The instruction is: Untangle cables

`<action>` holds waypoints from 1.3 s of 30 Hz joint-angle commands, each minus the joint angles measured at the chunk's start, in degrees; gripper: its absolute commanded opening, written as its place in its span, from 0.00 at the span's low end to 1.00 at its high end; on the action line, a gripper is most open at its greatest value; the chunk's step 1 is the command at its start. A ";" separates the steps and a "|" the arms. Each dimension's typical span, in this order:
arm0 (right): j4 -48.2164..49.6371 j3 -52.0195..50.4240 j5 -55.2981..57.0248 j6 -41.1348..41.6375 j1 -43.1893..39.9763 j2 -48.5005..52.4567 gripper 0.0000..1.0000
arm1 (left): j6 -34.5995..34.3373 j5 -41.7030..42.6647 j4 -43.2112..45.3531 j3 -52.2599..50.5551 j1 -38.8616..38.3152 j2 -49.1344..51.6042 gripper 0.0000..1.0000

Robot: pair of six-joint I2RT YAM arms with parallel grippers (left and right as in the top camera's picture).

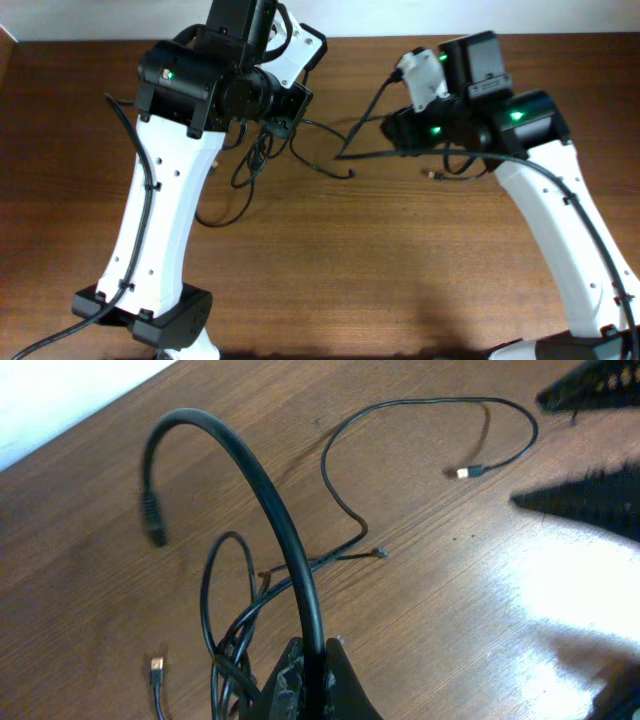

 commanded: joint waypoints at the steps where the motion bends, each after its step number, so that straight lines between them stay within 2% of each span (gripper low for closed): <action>1: -0.28 -0.39 -0.31 -0.22 3.82 1.16 0.68 | -1.38 -4.04 0.59 0.00 0.07 0.09 0.00; 8: 0.35 -0.68 0.59 -0.22 8.07 5.66 0.71 | -2.71 -5.79 0.68 1.38 0.07 -0.02 0.00; 13: 2.71 -0.68 0.55 -0.22 8.09 6.21 0.71 | -7.32 -10.93 0.57 7.30 0.44 -0.02 0.00; 19: 4.63 -0.68 0.52 -0.22 8.20 7.48 0.72 | -7.61 -12.59 -1.03 14.91 0.44 -0.02 0.00; 26: 5.62 -0.68 0.31 -0.20 10.97 9.97 0.72 | -7.58 -13.92 -3.02 15.19 0.44 -0.02 0.00; 28: 6.34 -0.68 0.31 -0.28 12.68 10.29 0.75 | -7.58 -13.94 -3.02 15.19 0.44 -0.02 0.00; 33: 9.77 -0.68 0.26 -11.54 15.19 11.58 0.78 | -7.56 -13.94 -3.32 15.23 0.44 -0.04 0.00; 39: 12.50 -0.68 0.37 -23.91 13.62 14.38 0.78 | -7.50 -15.06 -5.05 15.26 0.44 -0.04 0.00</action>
